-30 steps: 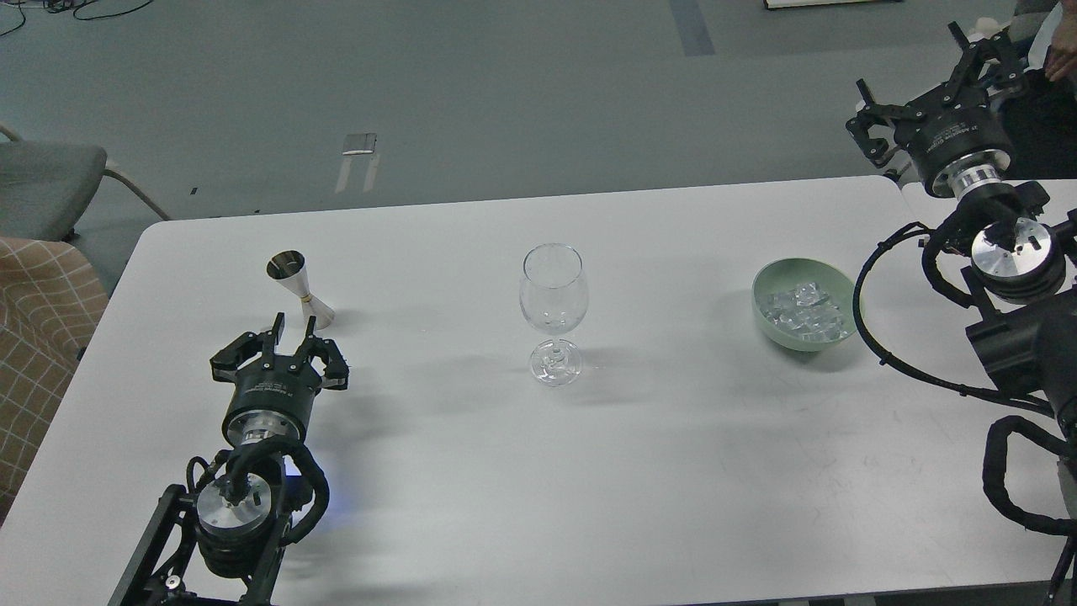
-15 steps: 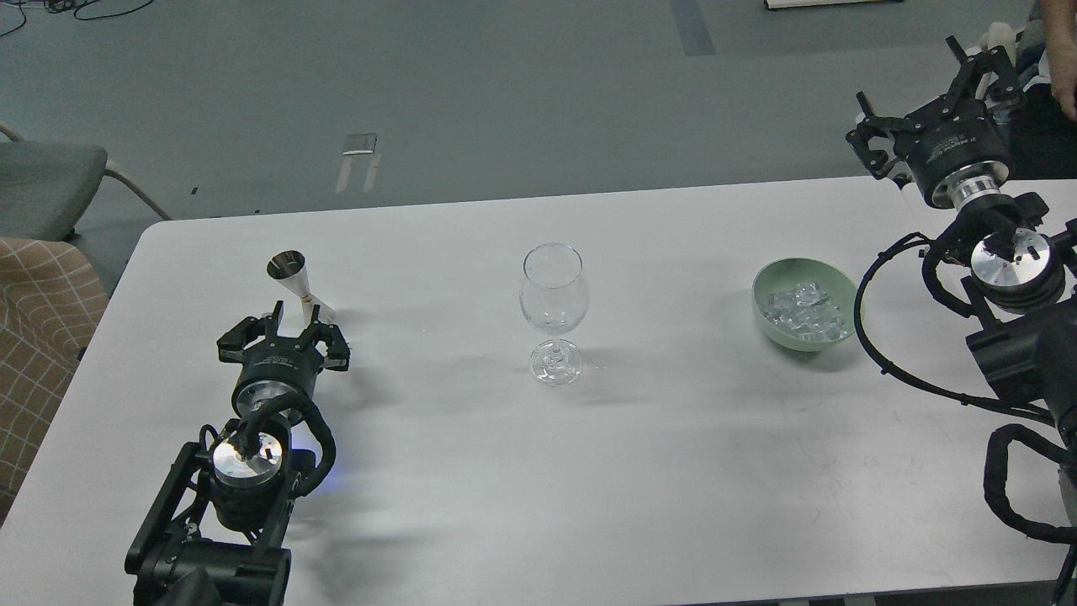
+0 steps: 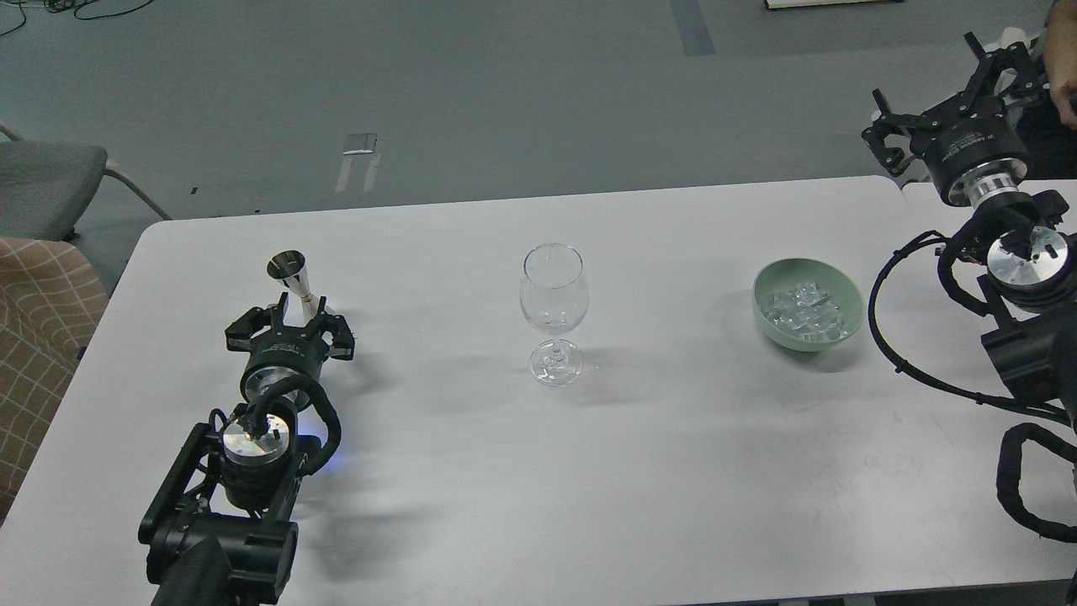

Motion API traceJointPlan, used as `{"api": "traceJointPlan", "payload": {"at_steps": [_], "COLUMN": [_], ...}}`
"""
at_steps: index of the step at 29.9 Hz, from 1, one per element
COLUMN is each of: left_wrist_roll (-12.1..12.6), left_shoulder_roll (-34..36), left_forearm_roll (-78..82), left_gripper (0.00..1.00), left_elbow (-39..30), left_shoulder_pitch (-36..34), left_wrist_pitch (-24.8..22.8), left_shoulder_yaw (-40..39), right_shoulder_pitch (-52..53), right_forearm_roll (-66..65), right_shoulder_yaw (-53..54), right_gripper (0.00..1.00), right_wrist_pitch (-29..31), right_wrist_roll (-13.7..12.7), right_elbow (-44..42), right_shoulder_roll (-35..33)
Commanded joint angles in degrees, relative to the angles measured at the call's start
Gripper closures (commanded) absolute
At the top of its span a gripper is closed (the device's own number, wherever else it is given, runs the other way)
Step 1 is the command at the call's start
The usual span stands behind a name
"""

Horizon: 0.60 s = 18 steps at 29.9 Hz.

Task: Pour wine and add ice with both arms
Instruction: 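Close the left gripper around the silver jigger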

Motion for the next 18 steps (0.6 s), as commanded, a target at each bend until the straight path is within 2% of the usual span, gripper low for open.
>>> {"api": "traceJointPlan", "payload": {"at_steps": [1, 18], "left_wrist_roll": [0.00, 0.00], "left_shoulder_roll": [0.00, 2.55], "left_forearm_roll": [-0.03, -1.26], "left_gripper": [0.53, 0.49], "left_elbow": [1.29, 8.85], "left_shoulder_pitch": [-0.92, -5.67], "left_wrist_pitch": [-0.07, -1.56], "left_shoulder_yaw": [0.00, -0.09], "right_shoulder_pitch": [0.00, 0.00], "right_forearm_roll": [0.00, -0.09], "right_shoulder_yaw": [0.00, 0.00], "right_gripper": [0.00, 0.00], "right_wrist_pitch": [0.00, 0.00], "right_wrist_roll": [0.01, -0.08], "right_elbow": [0.00, 0.00], "right_shoulder_roll": [-0.02, -0.02]}}
